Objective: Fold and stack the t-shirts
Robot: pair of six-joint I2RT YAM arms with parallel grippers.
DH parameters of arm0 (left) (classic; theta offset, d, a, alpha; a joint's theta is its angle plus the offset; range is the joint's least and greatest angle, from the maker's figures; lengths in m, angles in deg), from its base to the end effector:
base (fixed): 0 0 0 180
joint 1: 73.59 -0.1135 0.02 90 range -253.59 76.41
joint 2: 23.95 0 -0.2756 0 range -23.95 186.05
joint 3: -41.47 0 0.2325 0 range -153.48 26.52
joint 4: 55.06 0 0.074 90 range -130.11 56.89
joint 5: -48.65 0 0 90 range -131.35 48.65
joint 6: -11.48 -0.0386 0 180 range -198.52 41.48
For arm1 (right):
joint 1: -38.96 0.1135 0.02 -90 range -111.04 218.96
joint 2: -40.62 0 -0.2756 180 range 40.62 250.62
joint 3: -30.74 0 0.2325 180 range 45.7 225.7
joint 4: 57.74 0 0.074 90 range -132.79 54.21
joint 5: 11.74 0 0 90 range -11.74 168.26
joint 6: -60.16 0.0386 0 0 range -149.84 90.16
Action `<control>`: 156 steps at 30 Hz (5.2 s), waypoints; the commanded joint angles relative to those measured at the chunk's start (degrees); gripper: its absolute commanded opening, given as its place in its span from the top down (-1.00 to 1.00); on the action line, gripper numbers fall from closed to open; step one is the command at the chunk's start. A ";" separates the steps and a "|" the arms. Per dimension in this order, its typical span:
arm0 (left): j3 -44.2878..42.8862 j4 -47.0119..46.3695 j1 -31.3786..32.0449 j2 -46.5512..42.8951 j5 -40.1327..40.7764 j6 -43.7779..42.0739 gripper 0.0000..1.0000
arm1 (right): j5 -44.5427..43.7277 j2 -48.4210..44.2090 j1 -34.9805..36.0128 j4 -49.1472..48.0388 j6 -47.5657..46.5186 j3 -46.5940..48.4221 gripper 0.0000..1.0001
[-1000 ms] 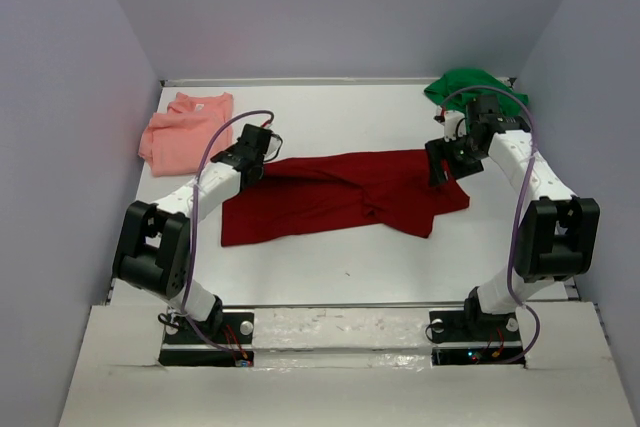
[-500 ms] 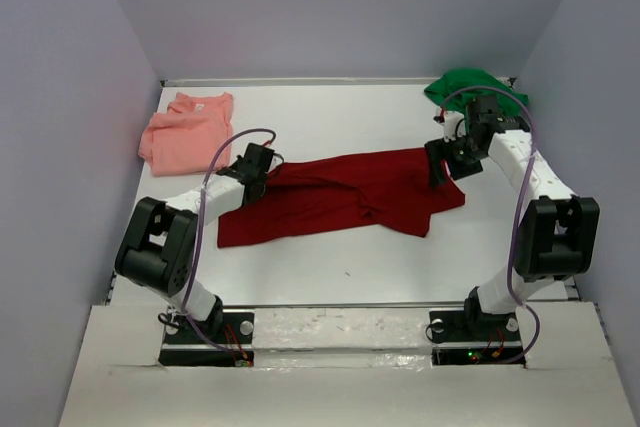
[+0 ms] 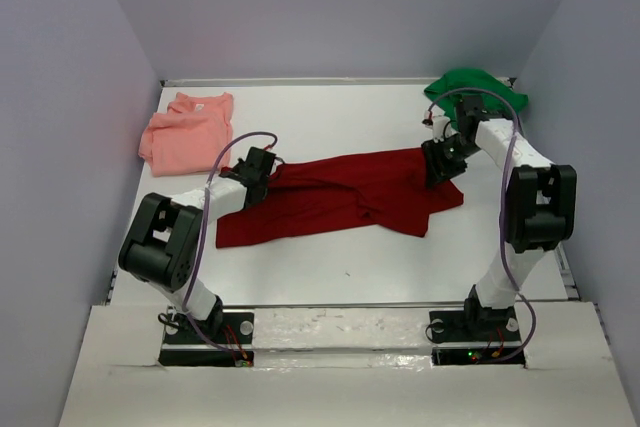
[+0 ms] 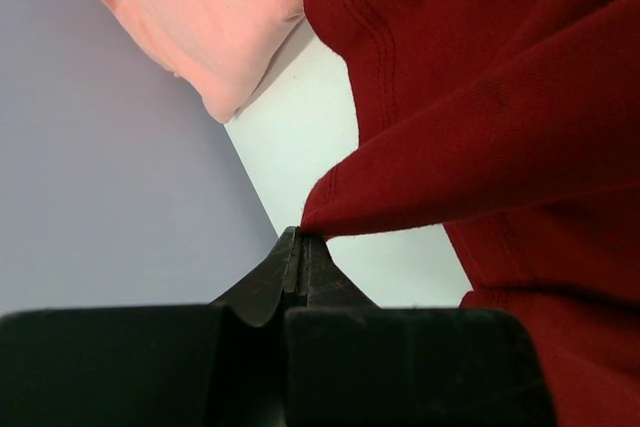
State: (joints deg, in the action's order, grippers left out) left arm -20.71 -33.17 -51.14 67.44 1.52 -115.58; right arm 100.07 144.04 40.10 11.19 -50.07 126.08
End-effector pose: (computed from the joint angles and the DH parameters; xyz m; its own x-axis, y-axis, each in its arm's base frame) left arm 0.2816 -0.0879 0.1959 -0.6433 0.7437 -0.1820 0.3417 0.4916 0.8010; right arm 0.3385 0.0211 0.2419 -0.8789 -0.3386 -0.3361 -0.4326 0.8627 0.2620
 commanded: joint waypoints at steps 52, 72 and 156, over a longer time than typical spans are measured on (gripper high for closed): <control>1.78 -2.28 1.10 1.68 3.62 -2.22 1.00 | -8.62 11.28 -0.36 -0.27 -1.74 10.76 1.00; 6.97 -8.52 0.92 3.44 5.12 -4.08 1.00 | -11.96 10.84 -0.36 0.78 -2.01 11.73 1.00; -24.32 16.25 -11.45 8.80 -60.42 9.02 0.28 | -10.55 -2.69 -0.36 1.04 -0.69 1.98 -0.54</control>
State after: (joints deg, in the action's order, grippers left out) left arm -41.49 -19.51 -58.04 75.46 -47.70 -105.27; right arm 91.45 145.26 40.10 13.57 -51.82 129.33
